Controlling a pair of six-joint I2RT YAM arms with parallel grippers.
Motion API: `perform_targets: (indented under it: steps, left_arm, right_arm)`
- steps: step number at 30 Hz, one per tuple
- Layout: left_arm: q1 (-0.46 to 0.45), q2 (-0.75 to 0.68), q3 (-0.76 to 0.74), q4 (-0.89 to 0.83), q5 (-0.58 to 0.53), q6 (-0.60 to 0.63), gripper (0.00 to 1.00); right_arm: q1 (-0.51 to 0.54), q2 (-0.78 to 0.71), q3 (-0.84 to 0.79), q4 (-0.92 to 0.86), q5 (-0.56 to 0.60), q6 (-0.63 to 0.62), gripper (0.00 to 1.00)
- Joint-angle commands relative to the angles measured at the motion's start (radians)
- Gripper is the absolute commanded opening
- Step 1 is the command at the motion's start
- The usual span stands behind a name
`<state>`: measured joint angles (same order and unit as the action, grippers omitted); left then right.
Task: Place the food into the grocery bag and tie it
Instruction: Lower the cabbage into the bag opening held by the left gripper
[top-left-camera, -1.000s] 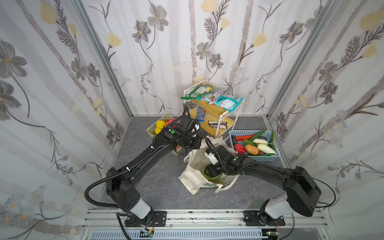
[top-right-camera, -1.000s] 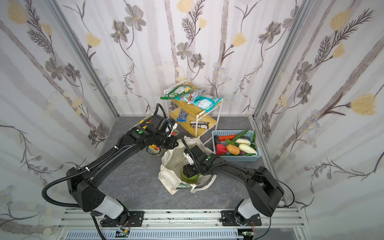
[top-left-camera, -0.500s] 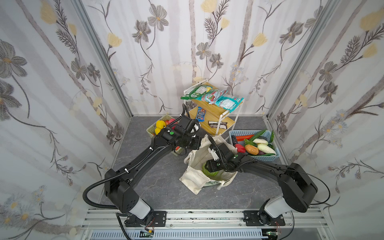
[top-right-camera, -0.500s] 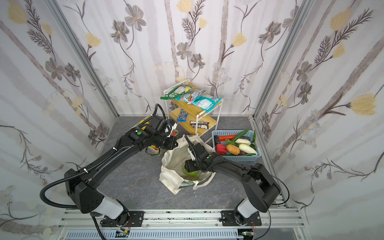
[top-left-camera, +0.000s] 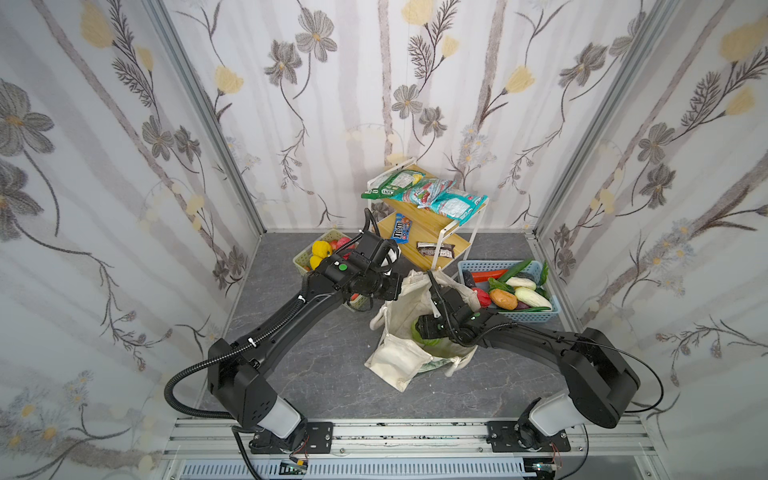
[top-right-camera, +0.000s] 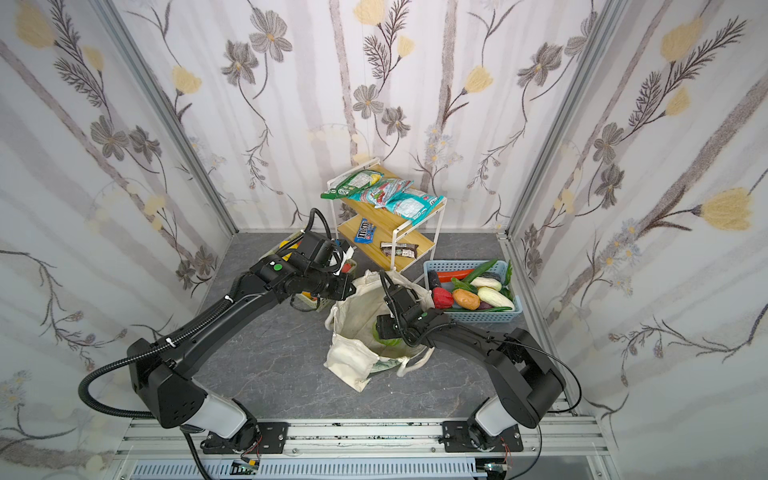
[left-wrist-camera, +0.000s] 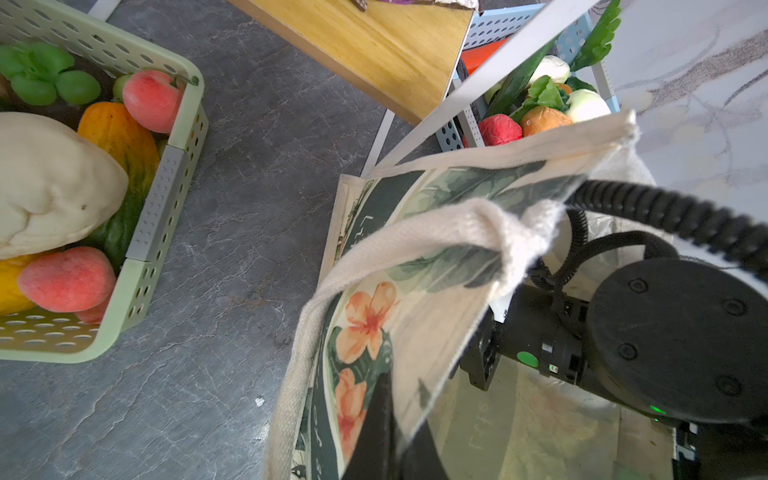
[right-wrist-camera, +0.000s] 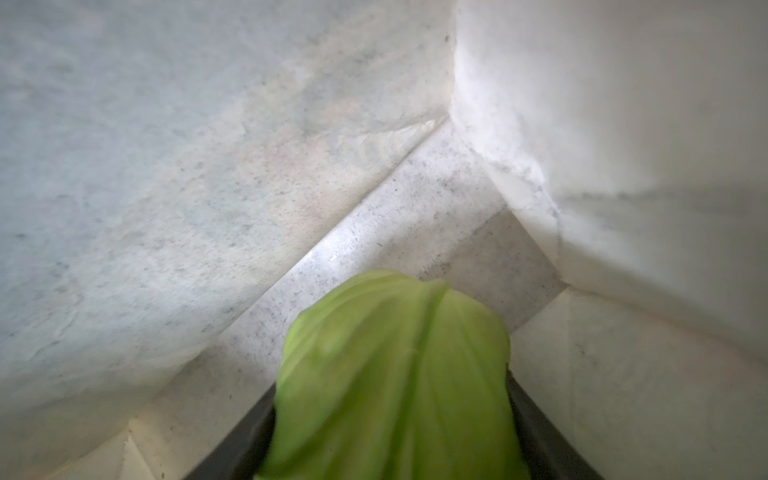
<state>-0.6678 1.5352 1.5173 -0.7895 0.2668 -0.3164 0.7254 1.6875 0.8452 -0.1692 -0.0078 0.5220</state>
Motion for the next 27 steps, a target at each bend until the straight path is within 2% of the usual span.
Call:
perform_targets:
  steps: [1, 10, 16, 27]
  left_arm:
    - [0.0, -0.012, -0.003, 0.008, -0.013, 0.004, 0.0]
    - [0.001, -0.011, 0.0, 0.007, -0.014, 0.002, 0.0]
    - [0.002, -0.011, 0.004, 0.005, -0.015, 0.003, 0.0]
    - [0.014, 0.013, 0.003, 0.007, -0.01, 0.008, 0.0]
  right_arm:
    - [-0.003, 0.023, -0.01, 0.049, 0.038, 0.027, 0.69]
    - [-0.003, 0.067, -0.029, 0.083, 0.008, 0.031, 0.83]
    - [-0.002, 0.055, -0.026, 0.08, -0.008, 0.028, 0.89]
    - [-0.003, -0.084, 0.002, 0.008, -0.074, -0.007, 1.0]
